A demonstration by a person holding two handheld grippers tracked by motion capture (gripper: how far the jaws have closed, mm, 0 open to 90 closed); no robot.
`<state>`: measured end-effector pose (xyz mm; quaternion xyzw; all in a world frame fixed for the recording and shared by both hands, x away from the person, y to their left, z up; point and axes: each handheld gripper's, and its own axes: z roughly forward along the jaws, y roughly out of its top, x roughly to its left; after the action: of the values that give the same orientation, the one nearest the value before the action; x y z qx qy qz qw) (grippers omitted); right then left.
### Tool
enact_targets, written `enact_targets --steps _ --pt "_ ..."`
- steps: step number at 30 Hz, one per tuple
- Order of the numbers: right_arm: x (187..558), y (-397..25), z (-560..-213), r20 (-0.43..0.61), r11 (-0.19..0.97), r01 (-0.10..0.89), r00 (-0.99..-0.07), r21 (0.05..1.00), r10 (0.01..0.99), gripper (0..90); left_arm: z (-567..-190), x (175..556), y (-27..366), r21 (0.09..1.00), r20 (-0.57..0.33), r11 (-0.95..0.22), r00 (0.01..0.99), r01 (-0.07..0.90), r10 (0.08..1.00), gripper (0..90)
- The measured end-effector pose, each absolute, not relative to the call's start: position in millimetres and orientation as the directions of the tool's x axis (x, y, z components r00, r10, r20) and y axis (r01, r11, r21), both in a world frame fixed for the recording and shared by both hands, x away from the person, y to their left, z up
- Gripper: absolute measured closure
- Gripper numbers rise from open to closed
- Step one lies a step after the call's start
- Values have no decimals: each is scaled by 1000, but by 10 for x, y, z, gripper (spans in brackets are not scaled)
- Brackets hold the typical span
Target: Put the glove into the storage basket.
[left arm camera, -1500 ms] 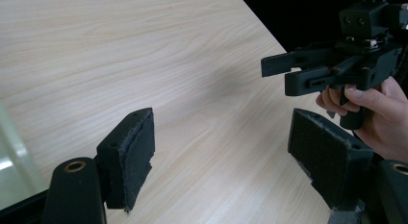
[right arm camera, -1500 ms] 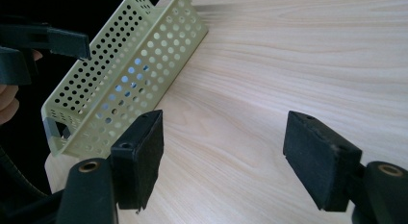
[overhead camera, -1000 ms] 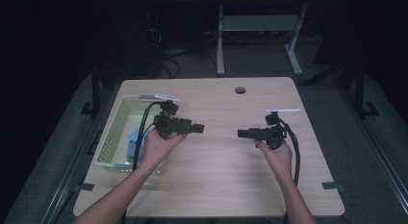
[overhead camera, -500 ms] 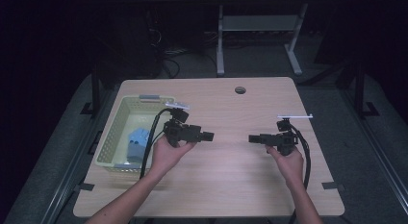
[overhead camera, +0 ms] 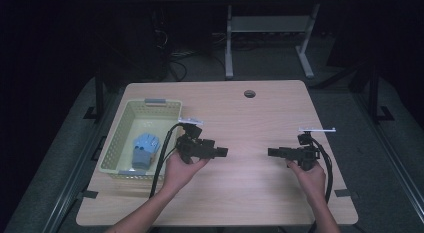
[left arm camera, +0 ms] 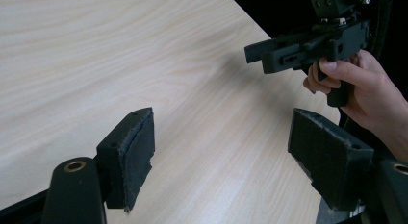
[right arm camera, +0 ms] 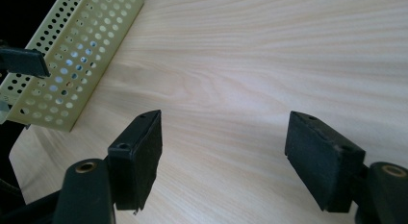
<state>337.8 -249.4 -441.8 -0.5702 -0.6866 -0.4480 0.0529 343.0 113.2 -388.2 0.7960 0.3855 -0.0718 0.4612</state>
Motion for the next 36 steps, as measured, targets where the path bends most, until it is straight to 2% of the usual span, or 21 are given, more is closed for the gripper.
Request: enact_targets --steps 7,13,20,26,36 --pt "3294 -2606 -4477 575 -54 833 -332 551 748 285 -3991 3290 1091 685 -447 -317 723 655 527 238" --pt "3212 -2679 -4483 572 -49 834 -333 550 750 278 -4089 3204 1119 677 -499 -285 708 679 500 239" --pt "3084 -2706 -4511 554 -18 828 -360 561 751 274 -4207 3091 1129 675 -501 -288 708 680 498 239" --pt "2989 -2707 -4548 547 -1 827 -371 562 750 274 -4296 2987 1158 681 -488 -295 716 670 499 239" --pt "2870 -2688 -4583 550 -5 804 -402 595 732 271 -4368 2747 1216 722 -407 -338 765 604 499 239"
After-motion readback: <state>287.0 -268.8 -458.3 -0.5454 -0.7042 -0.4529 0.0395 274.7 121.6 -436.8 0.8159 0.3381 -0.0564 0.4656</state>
